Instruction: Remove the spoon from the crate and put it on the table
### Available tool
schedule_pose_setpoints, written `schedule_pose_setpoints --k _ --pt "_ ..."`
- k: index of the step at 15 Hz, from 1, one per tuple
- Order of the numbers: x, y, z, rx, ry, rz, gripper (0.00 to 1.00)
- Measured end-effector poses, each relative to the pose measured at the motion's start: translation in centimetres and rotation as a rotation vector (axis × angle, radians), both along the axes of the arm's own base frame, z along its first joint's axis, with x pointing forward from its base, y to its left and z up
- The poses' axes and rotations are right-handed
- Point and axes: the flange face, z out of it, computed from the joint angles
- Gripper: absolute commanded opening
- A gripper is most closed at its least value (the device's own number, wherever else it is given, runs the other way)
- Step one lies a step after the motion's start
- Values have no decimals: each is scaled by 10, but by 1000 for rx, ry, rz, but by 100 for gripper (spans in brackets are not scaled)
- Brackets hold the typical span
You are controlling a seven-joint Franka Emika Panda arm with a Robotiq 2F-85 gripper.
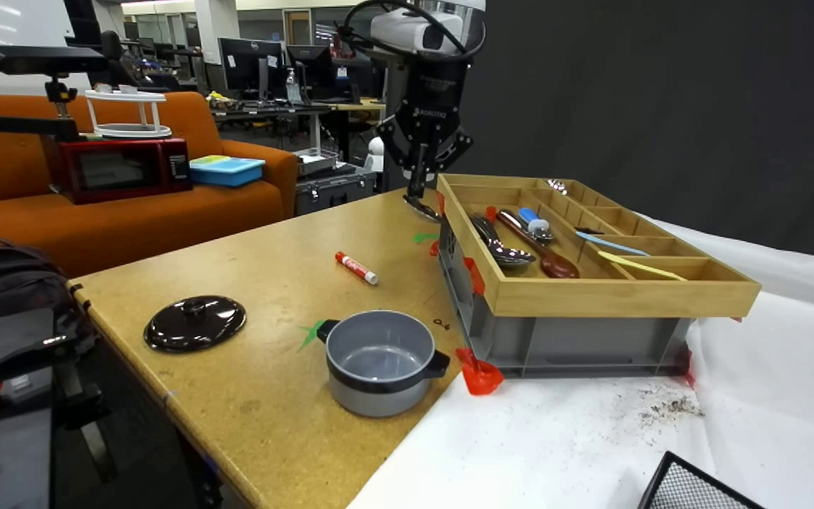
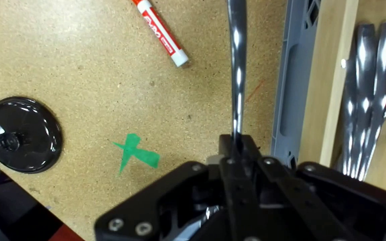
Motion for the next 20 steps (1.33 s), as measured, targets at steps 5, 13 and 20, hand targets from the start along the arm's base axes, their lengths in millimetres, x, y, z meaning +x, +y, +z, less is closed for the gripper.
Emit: schedule_pose_setpoints --k 5,13,20 --pt "-16 1 -38 2 15 -23 2" --pt "-28 36 -84 -3 -28 37 2" --pt "-54 76 -129 -41 -64 122 34"
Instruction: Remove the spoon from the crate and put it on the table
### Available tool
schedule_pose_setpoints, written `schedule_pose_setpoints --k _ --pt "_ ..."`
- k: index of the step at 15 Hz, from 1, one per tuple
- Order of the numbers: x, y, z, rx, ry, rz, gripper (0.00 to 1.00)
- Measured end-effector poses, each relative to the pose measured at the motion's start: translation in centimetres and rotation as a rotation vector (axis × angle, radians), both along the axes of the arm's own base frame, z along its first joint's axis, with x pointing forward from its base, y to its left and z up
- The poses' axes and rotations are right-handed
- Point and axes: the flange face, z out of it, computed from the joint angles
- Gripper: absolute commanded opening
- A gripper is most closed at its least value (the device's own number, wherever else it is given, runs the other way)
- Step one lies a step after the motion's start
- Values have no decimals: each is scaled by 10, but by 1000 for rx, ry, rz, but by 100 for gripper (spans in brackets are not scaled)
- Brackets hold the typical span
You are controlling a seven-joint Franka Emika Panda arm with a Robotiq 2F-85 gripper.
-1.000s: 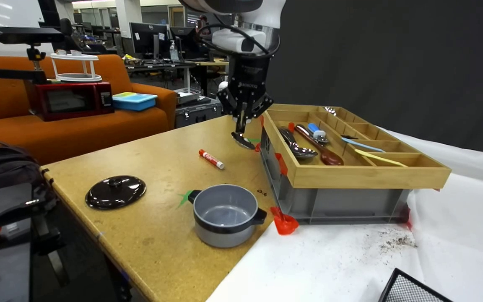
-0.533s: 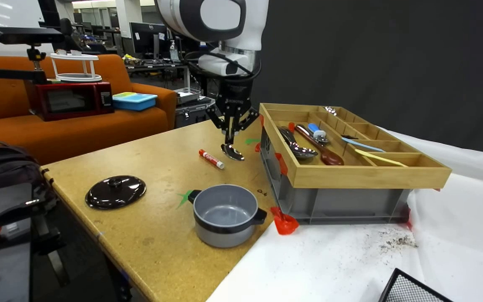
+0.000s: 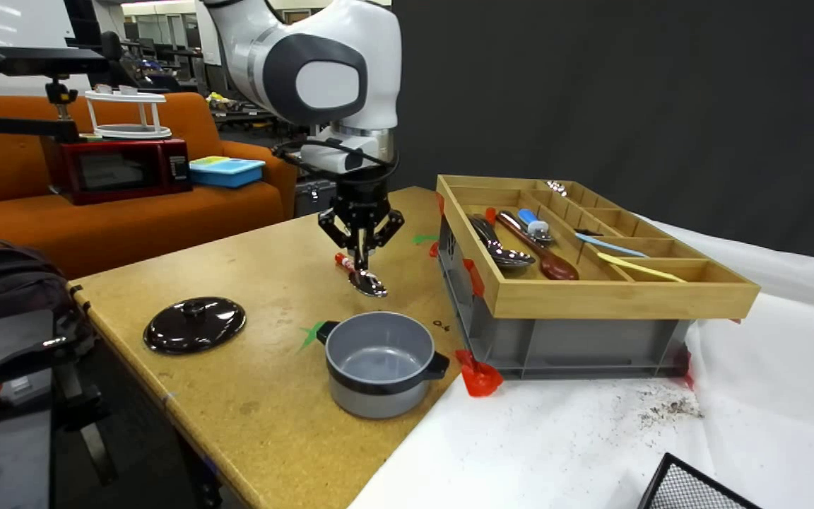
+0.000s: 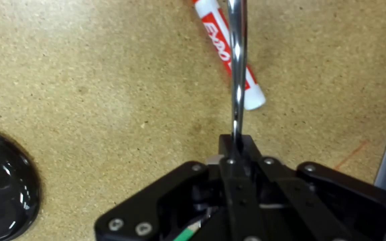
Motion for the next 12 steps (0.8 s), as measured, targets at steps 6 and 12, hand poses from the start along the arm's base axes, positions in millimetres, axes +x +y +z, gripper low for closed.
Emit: schedule_pose_setpoints --k 6,12 --pt "-40 44 13 -2 -29 59 76" --pt "-77 62 44 -16 3 90 100"
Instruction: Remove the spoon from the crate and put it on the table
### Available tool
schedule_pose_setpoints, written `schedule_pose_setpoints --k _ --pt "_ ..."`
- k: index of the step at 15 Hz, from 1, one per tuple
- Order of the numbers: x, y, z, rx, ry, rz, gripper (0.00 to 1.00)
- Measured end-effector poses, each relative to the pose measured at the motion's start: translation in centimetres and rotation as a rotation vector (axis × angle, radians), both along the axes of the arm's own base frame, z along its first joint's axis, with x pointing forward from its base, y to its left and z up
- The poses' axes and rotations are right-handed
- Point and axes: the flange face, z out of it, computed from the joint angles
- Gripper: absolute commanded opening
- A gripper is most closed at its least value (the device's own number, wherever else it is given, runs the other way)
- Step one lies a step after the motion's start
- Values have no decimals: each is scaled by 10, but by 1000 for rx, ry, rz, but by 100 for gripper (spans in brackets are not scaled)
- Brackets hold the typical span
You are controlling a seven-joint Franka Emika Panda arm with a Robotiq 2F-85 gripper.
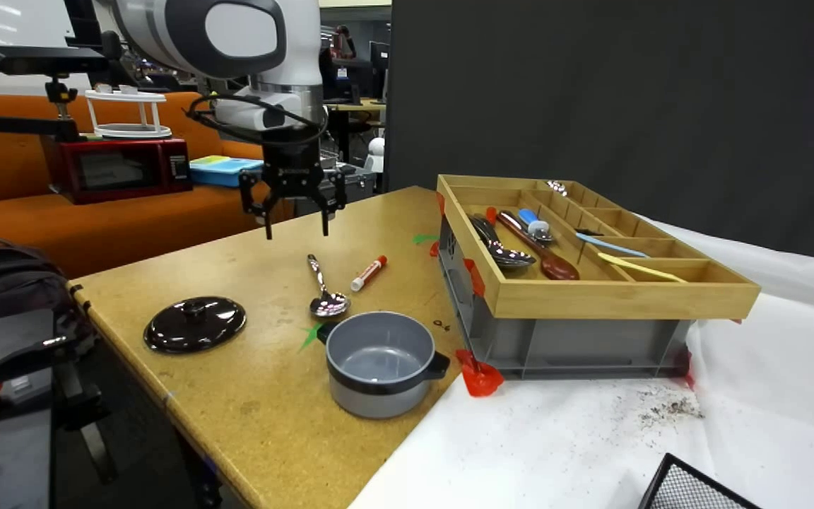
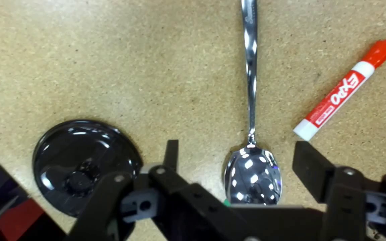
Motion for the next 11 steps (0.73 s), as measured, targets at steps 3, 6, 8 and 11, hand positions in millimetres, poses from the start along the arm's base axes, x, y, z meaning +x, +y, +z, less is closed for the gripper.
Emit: schedule_pose_setpoints --k 3,6,8,11 --pt "-16 1 37 -21 66 15 100" --pt "-34 6 87 -35 122 19 100" --pt "-47 12 119 -35 122 19 100" --pt "-73 22 153 -40 88 12 100"
